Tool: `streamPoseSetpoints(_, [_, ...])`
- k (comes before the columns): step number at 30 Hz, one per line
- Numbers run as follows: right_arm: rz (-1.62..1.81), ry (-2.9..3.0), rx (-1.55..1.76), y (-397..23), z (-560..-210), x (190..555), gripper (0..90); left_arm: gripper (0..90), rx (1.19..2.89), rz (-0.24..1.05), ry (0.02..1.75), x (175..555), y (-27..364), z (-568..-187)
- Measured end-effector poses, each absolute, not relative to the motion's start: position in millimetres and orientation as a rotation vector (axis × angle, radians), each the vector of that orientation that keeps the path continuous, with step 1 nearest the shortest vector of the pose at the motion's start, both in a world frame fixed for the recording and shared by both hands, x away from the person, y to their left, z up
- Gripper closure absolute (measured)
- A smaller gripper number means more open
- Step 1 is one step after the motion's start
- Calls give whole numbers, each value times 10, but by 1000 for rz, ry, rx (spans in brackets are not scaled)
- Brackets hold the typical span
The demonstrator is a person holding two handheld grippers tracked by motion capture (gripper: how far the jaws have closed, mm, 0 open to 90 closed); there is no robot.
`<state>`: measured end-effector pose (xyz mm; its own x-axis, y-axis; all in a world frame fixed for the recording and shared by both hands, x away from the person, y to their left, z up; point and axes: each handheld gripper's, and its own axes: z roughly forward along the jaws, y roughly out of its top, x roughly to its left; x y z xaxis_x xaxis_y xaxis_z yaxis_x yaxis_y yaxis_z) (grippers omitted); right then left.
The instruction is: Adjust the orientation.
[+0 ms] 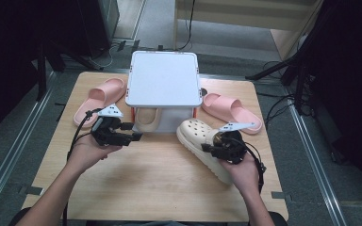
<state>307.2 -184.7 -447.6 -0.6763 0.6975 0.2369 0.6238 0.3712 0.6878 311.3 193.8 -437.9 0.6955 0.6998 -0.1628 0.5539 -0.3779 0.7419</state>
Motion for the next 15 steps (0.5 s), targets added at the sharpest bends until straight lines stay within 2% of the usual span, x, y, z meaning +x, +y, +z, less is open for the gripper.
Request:
streamPoseSetpoints(9, [1244, 2677, 1065, -1418, -4504, 3073, 776, 435, 2070, 232, 998, 2979, 1994, -4467])
streamPoseSetpoints(15, [1247, 2770, 1001, -1199, -4613, 3084, 776, 487, 2074, 207, 983, 2914, 1943, -4529])
